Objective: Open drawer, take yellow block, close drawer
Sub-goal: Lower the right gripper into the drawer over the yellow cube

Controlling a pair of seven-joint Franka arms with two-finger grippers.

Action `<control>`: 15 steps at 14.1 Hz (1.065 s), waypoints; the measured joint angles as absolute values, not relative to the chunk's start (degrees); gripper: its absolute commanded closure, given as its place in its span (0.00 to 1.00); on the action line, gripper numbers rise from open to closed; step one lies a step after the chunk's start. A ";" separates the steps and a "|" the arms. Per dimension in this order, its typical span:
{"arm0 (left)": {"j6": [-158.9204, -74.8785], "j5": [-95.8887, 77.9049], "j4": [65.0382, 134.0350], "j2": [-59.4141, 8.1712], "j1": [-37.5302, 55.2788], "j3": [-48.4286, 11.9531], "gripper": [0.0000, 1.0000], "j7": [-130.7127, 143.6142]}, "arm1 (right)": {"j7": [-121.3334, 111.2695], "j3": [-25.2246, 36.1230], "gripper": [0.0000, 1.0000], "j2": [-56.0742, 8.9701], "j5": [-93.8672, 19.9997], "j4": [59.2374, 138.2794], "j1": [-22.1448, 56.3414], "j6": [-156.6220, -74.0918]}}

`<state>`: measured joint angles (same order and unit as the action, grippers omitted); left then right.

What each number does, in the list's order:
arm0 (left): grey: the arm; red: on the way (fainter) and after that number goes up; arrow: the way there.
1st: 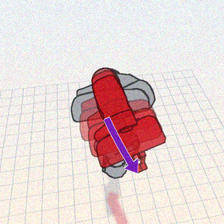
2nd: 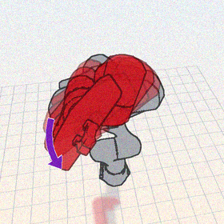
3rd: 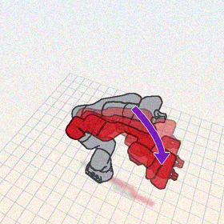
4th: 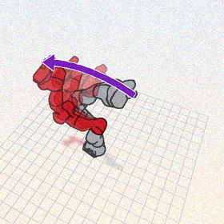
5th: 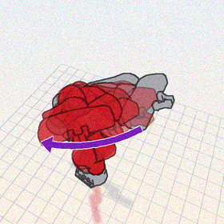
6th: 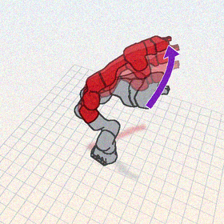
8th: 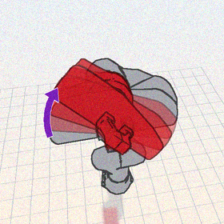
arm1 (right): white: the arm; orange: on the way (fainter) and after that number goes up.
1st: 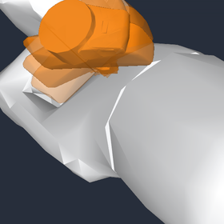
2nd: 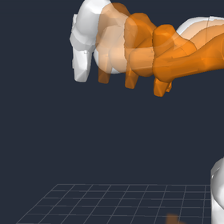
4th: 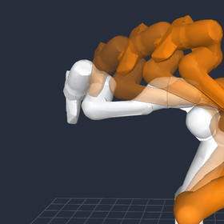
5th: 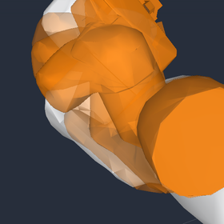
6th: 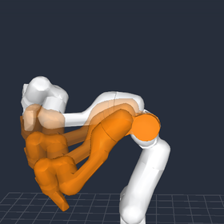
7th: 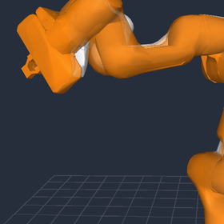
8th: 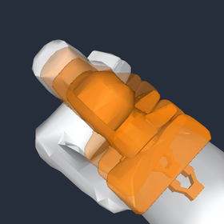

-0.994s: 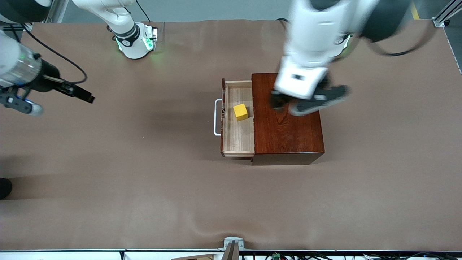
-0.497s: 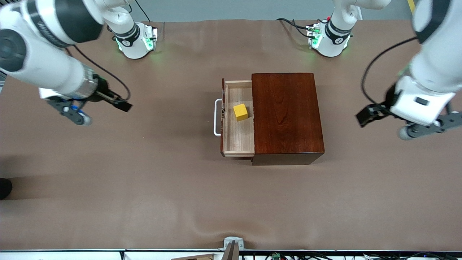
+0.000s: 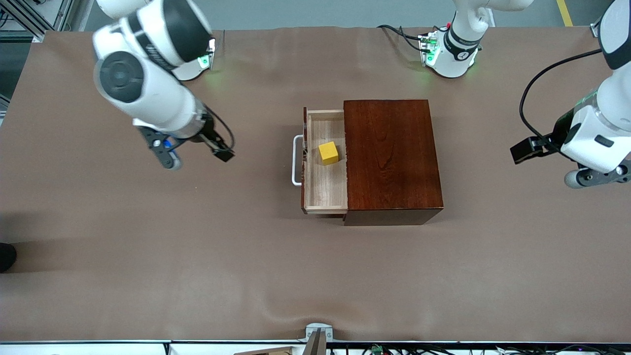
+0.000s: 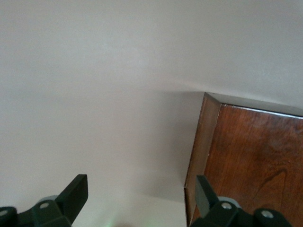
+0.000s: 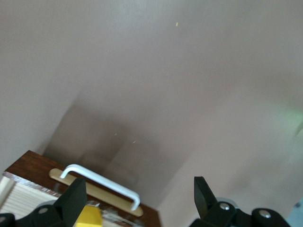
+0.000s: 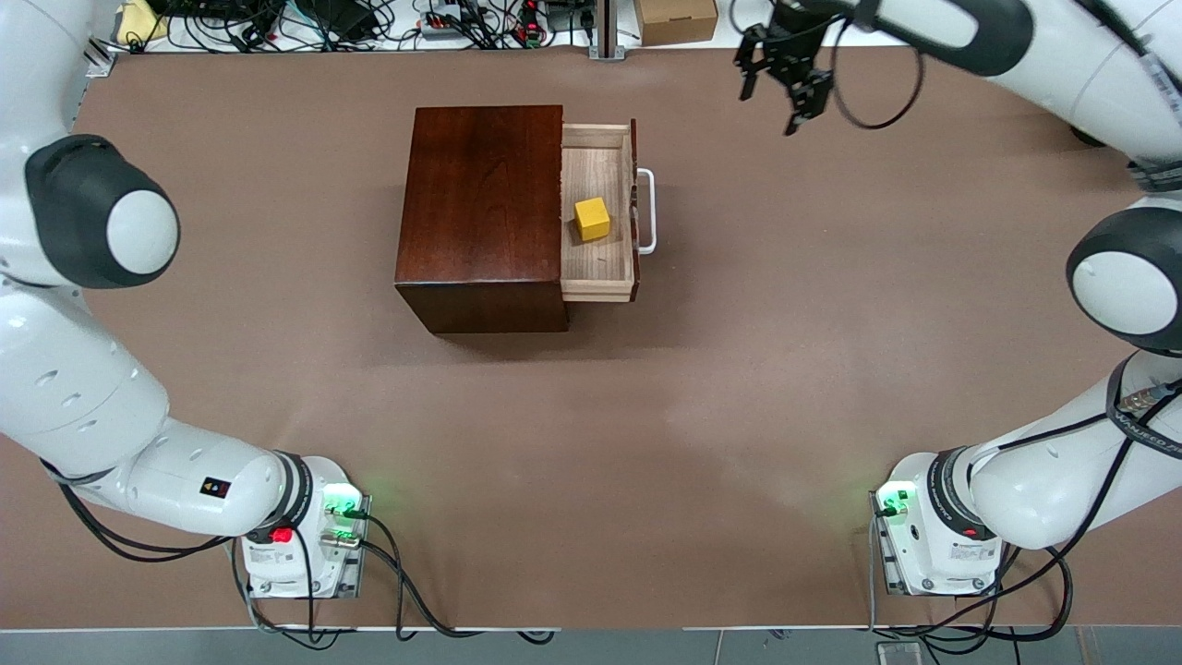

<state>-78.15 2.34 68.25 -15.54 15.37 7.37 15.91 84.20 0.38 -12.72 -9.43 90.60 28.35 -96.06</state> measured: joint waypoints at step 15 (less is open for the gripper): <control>-84.54 2.34 84.77 -1.97 4.65 0.70 0.00 6.54 | 106.85 0.40 0.00 -21.39 -13.79 90.62 38.03 -108.18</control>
<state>-84.54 2.34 84.77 -1.97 4.65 0.70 6.54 106.85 0.40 -21.39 -13.79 90.62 38.03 -108.18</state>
